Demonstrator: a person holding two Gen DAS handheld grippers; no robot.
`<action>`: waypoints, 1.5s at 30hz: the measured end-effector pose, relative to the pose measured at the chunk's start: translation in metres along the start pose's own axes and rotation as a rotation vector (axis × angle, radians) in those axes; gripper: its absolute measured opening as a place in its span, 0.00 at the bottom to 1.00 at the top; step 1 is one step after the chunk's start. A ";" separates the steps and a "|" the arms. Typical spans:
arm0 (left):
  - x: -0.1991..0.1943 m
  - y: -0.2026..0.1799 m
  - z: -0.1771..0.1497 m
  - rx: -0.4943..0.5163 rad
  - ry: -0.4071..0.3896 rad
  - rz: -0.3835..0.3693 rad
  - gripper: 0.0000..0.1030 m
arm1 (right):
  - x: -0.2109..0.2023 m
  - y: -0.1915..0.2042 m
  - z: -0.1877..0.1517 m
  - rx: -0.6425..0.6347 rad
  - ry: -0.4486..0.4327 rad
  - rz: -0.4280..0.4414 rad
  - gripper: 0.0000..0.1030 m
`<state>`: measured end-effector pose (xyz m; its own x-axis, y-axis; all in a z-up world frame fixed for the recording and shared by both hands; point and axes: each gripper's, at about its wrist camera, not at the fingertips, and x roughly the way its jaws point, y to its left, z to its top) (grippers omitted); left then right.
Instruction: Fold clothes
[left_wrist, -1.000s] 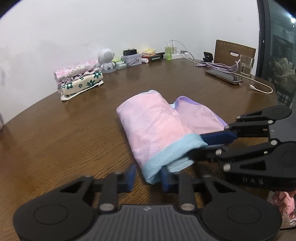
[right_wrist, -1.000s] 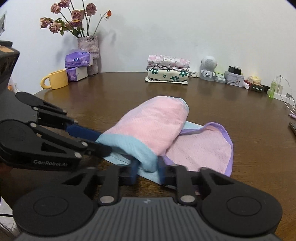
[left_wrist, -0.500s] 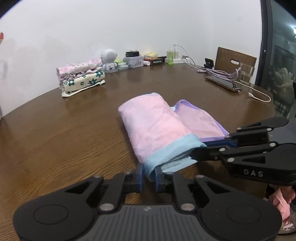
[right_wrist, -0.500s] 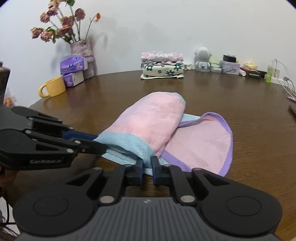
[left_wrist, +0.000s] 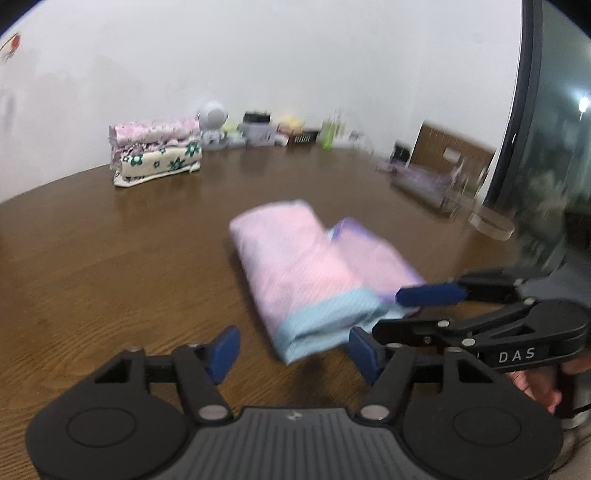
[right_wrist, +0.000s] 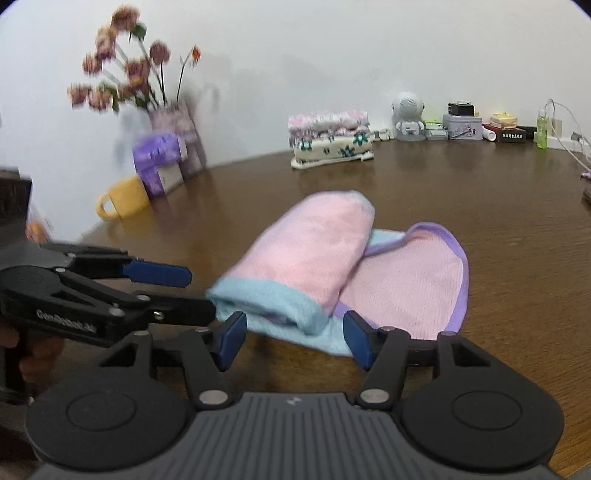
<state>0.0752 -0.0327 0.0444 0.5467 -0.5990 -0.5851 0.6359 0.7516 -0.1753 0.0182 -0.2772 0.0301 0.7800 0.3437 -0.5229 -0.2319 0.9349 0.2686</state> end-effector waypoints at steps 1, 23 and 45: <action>0.000 0.005 0.006 -0.031 -0.007 -0.004 0.74 | 0.002 -0.005 0.005 0.031 -0.007 0.004 0.58; 0.059 0.043 0.033 -0.337 0.147 -0.089 0.24 | 0.048 -0.035 0.022 0.288 0.046 0.032 0.24; 0.087 0.060 0.062 -0.452 0.182 -0.048 0.51 | 0.070 -0.060 0.037 0.398 0.030 0.018 0.48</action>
<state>0.1948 -0.0565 0.0321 0.3926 -0.6086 -0.6895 0.3360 0.7928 -0.5084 0.1080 -0.3123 0.0071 0.7593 0.3679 -0.5368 0.0023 0.8234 0.5675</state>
